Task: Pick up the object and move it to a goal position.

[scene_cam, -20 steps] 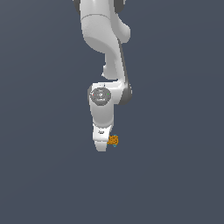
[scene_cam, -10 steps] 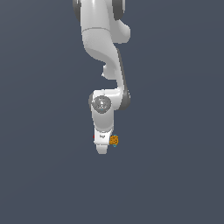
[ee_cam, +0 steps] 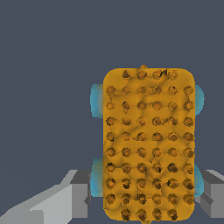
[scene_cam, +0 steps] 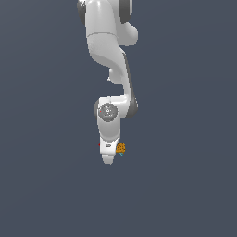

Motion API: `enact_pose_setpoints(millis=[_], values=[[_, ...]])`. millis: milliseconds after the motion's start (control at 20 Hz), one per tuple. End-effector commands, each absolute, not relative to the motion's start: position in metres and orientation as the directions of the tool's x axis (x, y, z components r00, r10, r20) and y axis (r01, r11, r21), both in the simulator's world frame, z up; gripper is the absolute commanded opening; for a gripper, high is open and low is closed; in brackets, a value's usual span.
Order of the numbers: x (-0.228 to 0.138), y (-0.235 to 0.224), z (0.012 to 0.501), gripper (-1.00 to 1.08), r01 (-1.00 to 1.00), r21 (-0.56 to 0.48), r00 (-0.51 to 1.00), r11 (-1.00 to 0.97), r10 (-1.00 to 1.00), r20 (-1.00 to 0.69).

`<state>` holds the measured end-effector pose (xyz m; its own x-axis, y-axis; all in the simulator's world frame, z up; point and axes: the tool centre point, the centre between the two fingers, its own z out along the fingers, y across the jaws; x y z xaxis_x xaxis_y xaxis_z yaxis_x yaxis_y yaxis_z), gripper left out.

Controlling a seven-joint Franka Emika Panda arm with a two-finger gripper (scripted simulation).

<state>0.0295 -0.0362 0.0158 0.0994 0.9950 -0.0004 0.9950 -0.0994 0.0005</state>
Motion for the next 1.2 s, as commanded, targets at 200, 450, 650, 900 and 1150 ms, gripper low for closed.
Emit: enact_pose_setpoints(millis=[200,450,650,900,1150], values=[[0.03,-0.036,0.016,-1.0,0.995,0.0,0.1,-0.1,0.995,0.0],[0.027,-0.036,0.021,-1.0,0.995,0.0,0.1,-0.1,0.995,0.0],[0.022,-0.036,0.032,-1.0,0.995,0.001,0.1,-0.1,0.995,-0.001],[0.012,-0.036,0.056,-1.0,0.995,0.0,0.099,-0.099,0.995,-0.002],[-0.003,-0.036,0.091,-1.0,0.995,0.0,0.099,-0.099,0.995,-0.003]])
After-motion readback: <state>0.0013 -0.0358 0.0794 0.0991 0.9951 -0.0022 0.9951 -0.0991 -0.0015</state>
